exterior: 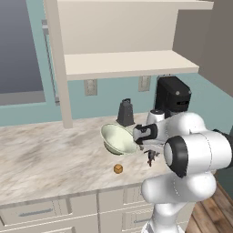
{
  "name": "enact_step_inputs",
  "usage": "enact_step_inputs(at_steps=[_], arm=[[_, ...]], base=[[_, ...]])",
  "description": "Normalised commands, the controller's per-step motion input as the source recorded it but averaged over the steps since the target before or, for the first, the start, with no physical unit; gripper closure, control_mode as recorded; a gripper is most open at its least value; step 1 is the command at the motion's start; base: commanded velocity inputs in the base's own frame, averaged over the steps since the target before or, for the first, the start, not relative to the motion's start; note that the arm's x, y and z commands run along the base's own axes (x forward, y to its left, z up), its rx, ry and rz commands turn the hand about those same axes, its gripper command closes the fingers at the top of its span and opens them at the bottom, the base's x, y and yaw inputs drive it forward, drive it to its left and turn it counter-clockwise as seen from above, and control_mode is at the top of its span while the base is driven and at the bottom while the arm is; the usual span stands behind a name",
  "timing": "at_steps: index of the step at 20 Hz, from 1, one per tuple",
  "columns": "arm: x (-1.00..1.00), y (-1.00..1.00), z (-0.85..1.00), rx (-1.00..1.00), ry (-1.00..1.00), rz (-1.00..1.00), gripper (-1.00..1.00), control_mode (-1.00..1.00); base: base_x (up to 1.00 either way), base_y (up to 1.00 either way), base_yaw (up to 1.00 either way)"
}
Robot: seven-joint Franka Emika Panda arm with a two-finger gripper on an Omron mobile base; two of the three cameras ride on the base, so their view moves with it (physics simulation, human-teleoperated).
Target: Pick both bowls and place them on the counter. Then place the fish in one bowl and place the cookie dough ball in the other bowl.
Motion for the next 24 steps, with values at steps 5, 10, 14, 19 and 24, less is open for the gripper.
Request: enact_step_inputs(at_steps=[5, 10, 14, 19, 24], arm=[[0.08, -0.02, -0.06, 0.0, 0.0, 0.02, -1.0, -1.0], [0.0, -0.07, -0.05, 0.0, 0.0, 0.01, -1.0, -1.0], [-0.03, -0.04, -0.1, 0.0, 0.0, 0.0, -1.0, -1.0], [-0.02, 0.01, -0.11, 0.0, 0.0, 0.0, 1.0, -1.0], [0.0, 0.02, -0.02, 0.0, 0.0, 0.0, 1.0, -1.0]], base=[[0.0, 0.0, 0.0], [0.0, 0.0, 0.0], [0.0, 0.0, 0.0], [0.0, 0.0, 0.0], [0.0, 0.0, 0.0]])
